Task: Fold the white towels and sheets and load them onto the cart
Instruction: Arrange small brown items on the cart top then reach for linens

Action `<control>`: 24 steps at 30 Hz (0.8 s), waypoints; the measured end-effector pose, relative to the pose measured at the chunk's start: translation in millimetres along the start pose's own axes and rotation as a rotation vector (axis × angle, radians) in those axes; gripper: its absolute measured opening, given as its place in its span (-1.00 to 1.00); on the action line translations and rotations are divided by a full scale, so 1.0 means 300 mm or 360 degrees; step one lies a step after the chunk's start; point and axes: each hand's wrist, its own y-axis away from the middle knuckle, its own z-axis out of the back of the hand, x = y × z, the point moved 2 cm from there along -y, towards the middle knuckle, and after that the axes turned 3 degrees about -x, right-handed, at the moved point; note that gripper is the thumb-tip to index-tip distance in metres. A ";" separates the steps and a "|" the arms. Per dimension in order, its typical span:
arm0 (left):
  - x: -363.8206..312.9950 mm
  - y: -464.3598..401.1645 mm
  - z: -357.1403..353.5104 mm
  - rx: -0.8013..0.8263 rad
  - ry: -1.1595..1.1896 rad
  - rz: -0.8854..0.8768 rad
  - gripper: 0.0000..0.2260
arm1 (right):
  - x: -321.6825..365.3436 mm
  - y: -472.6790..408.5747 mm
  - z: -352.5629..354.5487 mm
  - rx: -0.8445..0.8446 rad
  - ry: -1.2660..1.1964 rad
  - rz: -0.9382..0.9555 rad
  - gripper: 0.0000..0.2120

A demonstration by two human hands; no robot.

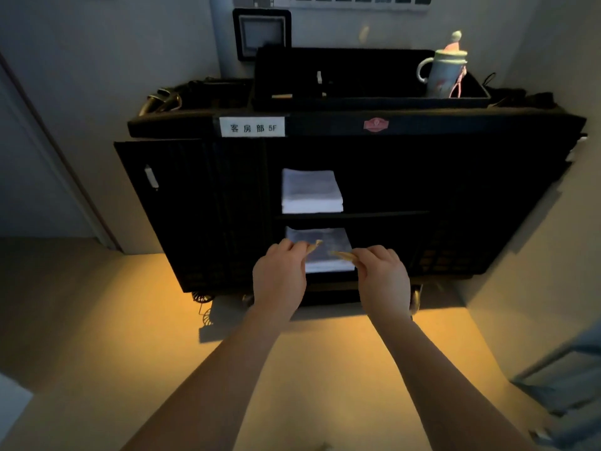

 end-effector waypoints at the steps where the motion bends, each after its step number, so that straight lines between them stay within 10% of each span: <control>1: -0.006 -0.085 -0.030 -0.0009 -0.0006 0.0008 -0.85 | -0.030 -0.080 -0.031 0.0000 0.0002 0.0017 -0.84; 24: 0.118 -1.484 -0.416 -0.0408 -0.0026 -0.0161 -0.85 | -0.373 -1.441 -0.526 -0.0395 -0.0130 0.0350 -0.81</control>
